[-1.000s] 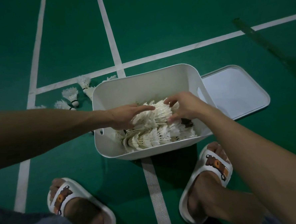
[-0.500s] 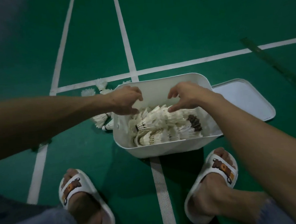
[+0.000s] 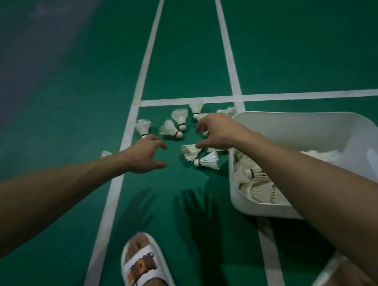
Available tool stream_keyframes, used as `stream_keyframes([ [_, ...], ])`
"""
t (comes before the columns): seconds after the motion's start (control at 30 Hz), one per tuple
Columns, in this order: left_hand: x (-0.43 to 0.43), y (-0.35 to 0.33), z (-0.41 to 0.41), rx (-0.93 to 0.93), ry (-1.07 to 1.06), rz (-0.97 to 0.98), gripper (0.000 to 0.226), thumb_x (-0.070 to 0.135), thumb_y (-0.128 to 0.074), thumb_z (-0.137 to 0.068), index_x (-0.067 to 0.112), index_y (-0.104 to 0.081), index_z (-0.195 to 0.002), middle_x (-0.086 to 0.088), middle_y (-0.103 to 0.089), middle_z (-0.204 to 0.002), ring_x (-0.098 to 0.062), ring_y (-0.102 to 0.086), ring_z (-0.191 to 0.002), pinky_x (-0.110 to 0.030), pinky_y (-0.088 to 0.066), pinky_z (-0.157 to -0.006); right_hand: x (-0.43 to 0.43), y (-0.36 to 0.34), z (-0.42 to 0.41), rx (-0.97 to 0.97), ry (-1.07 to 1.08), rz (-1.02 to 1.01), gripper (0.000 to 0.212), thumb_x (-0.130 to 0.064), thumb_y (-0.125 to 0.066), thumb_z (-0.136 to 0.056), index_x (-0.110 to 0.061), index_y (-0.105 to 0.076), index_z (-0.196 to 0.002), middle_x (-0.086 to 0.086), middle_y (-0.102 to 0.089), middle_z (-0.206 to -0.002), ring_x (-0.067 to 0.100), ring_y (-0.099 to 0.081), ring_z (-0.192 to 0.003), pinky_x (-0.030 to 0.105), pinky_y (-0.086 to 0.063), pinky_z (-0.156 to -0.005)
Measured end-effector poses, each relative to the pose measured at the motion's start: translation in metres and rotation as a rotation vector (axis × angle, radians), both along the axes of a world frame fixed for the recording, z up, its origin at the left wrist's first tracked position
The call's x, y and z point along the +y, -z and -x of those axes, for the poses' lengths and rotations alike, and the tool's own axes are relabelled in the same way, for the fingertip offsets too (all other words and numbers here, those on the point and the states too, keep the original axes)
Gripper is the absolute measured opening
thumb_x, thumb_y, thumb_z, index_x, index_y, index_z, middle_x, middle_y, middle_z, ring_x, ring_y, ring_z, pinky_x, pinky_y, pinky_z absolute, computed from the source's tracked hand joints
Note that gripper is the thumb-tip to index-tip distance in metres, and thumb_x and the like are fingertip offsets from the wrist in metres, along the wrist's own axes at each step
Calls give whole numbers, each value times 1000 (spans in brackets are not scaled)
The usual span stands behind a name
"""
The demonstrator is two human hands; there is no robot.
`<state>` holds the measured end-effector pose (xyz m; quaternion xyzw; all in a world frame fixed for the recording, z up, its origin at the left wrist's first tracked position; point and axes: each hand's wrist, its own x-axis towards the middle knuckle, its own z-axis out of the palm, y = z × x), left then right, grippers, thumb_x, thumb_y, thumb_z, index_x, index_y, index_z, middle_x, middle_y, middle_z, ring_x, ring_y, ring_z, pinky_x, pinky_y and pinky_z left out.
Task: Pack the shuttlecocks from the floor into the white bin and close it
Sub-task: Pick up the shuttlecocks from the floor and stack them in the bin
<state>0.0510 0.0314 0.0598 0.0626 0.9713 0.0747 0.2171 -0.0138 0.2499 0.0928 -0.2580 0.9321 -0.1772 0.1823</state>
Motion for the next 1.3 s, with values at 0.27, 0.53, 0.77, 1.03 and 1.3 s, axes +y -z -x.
stream_keyframes([
  [0.27,-22,51,48,-69,-3,-111,68,43,-66,-85,18,-37,-142,-11,-32,-147,-27,-38,-131,-36,-30,-111,-39,64,27,-169,5,-185,55,-30,-81,-75,-11,-62,-123,9,-64,-121,25,-61,-107,30,-48,-86],
  [0.53,38,138,85,-19,-176,-447,75,31,-80,-72,15,-44,-135,-12,-51,-131,-27,-50,-117,-34,-41,-101,-38,94,55,-179,114,-240,54,-26,-88,-66,-12,-66,-113,7,-68,-111,23,-64,-98,35,-54,-88],
  [0.77,-16,136,101,109,-91,-338,55,32,-82,-68,21,-63,-119,-3,-50,-130,-25,-42,-120,-35,-35,-103,-42,109,59,-213,136,-282,59,-29,-88,-66,-14,-63,-118,7,-66,-114,25,-62,-105,36,-51,-92],
  [1.03,-31,129,106,152,-131,-349,59,40,-83,-66,39,-62,-121,-3,-1,-157,-31,-4,-143,-52,-8,-118,-58,124,48,-181,88,-334,64,-35,-85,-66,-20,-59,-122,8,-63,-117,28,-60,-106,41,-52,-89],
  [1.3,-32,133,111,137,-353,-519,58,22,-84,-70,22,-62,-124,-7,-29,-138,-16,-39,-115,-19,-26,-106,-53,124,38,-67,-59,-508,43,-28,-65,-85,-11,-51,-121,17,-54,-114,36,-53,-109,42,-49,-84],
])
